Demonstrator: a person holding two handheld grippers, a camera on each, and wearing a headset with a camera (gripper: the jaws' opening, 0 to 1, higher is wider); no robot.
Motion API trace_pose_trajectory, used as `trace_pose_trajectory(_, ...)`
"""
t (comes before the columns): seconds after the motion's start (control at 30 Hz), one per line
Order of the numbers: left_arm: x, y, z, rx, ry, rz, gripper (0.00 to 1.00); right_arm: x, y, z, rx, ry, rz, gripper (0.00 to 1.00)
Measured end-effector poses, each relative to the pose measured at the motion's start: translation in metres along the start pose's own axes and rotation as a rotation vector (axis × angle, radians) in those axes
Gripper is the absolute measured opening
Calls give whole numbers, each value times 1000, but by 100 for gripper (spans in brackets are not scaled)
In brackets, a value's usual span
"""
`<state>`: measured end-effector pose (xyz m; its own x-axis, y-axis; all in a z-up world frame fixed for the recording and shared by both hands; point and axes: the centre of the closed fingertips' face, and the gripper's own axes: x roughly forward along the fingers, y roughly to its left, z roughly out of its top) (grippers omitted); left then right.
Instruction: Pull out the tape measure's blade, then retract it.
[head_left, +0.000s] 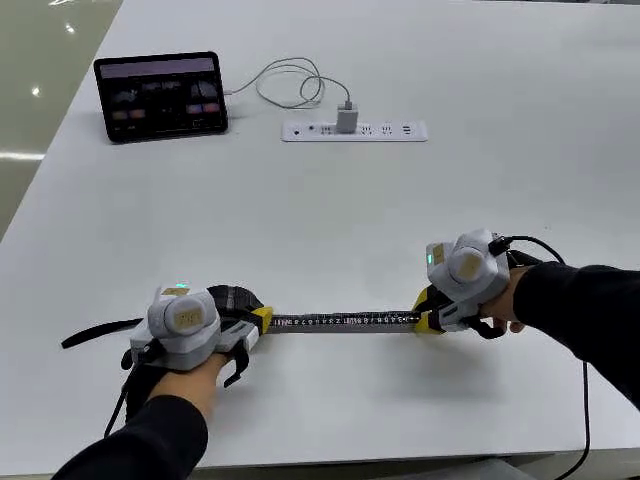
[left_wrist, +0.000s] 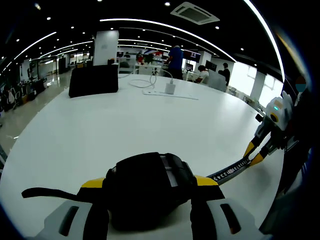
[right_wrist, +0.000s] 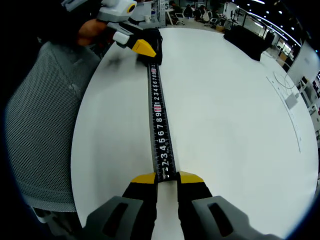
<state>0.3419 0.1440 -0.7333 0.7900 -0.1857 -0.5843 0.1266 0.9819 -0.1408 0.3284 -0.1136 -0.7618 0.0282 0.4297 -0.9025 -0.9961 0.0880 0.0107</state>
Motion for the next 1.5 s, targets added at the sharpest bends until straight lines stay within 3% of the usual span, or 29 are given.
trace_pose_trajectory(0.33, 0, -1, 0, -1, 4, -4, 62, 8, 5, 19, 9, -36, 2, 10)
trace_pose_trajectory(1.5, 0, 0, -1, -6, 13, -9, 62, 18, 7, 38, 20, -54, -2, 11)
